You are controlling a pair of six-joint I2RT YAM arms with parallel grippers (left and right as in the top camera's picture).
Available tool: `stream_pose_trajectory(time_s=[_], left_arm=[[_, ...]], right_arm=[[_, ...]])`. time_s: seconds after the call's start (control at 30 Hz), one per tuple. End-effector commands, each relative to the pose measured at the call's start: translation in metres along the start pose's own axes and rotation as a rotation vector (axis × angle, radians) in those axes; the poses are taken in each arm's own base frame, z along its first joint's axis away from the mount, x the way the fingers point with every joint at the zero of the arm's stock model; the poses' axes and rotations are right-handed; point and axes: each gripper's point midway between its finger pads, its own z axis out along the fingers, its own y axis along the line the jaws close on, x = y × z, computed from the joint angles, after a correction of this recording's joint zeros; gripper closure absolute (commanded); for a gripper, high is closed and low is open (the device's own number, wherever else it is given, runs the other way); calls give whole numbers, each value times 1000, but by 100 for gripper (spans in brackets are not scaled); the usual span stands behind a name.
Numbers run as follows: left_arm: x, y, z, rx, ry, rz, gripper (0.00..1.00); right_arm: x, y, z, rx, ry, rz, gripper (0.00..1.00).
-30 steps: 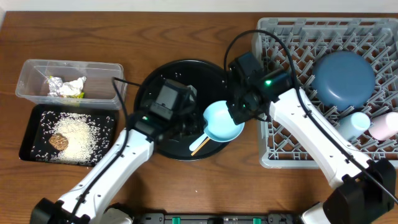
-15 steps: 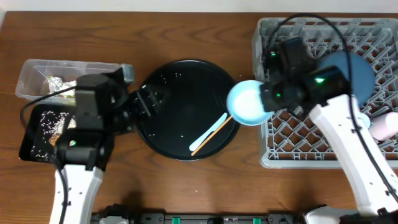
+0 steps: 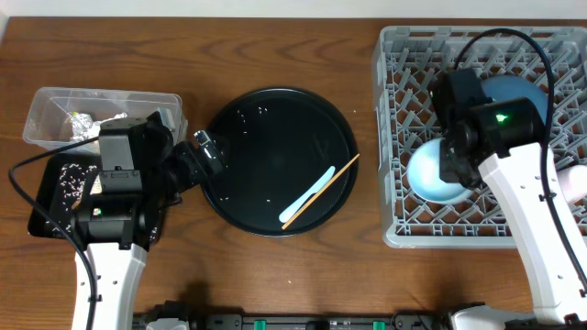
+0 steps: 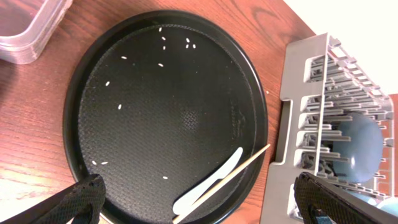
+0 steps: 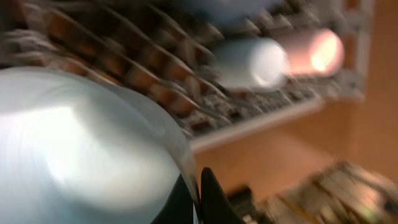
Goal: Sort waste into correct bins and load items into the dishwasher rack
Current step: 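Open the left gripper and carry the bowl into the rack with right, then lower the light-blue bowl upside down into the rack's right side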
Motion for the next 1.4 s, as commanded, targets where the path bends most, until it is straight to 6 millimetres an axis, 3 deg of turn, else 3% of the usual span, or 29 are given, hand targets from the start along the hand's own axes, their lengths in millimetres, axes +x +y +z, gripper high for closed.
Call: stream_pose_trajectory(time_s=[0.0,0.1,0.27,0.57,0.73,0.93,1.0,1.17,1.37], left_arm=[[-6,1,-3,-17,-23,14,2],[-6,1,-3,-17,-23,14,2],[-6,1,-3,-17,-23,14,2],[-6,1,-3,-17,-23,14,2],[-6,1,-3,-17,-23,14,2],[-6,1,-3,-17,-23,14,2],[-6,1,-3,-17,-23,14,2],[-6,1,-3,-17,-23,14,2],[-6,1,-3,-17,-23,14,2]], right_arm=[[1,-38,-8,164,-42,180,99],[14,-48,-10,215,-7,249,99],[24,-37,-3,181,41,248,99],[32,-58,6,294,28,278,99],[46,-86,-6,260,-9,375,99],[87,-146,-33,271,-127,665,99],[93,-152,-36,246,-150,741,99],[90,-154,-29,289,-106,725,99],[64,-138,3,349,36,627,99]])
